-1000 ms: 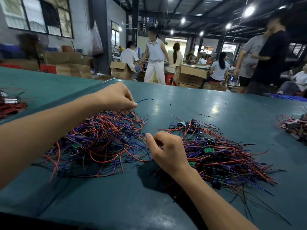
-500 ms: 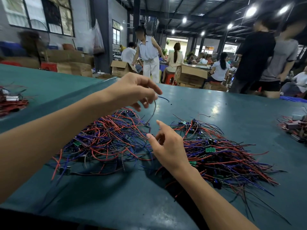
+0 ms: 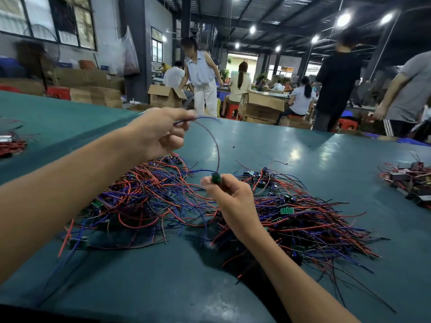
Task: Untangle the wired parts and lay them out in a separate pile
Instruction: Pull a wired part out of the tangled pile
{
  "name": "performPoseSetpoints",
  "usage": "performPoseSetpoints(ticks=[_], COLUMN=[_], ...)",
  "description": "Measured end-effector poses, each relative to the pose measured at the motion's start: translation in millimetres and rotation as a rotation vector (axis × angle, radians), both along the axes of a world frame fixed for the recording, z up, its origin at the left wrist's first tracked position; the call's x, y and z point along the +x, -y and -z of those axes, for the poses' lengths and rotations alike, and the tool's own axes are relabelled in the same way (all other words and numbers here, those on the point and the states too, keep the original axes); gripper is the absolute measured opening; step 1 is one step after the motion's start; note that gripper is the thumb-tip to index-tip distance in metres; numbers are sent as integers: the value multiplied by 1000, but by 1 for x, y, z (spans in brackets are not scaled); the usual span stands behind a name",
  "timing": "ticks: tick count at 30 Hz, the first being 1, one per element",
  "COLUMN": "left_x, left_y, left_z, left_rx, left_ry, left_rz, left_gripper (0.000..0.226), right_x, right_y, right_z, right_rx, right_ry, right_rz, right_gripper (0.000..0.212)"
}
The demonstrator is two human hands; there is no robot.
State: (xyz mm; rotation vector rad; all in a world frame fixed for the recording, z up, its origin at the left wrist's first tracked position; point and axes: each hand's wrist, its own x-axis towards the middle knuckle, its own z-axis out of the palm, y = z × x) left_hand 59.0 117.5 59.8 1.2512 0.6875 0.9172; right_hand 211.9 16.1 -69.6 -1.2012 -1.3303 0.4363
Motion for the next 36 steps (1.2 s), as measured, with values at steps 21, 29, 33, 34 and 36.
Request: performPoseSetpoints(ticks=[21,29,33,34,36], left_x=[-2,-3,4,8,13], left_y=[25,71,84,85,80], left_z=[90,106,109,111,106], left_rx=[1251,1807,1680,1442,882], left_ry=[-764,-552,-542,-610,-661], left_rz=[-472,-904,-539,-430,-195], left_gripper=[43,27,32,34,44], right_x=[14,21,21,21,22], right_y=[1,-1,3,4,6], right_z=[-10,-7,-12,-14,-18], right_rx=[-362,-230,-201,-198,-201], right_ry=[-997,-1126,-1101,-1096,-1081], right_rz=[-828,-878,-852,-839,-829], right_gripper=[53,59,55,54,53])
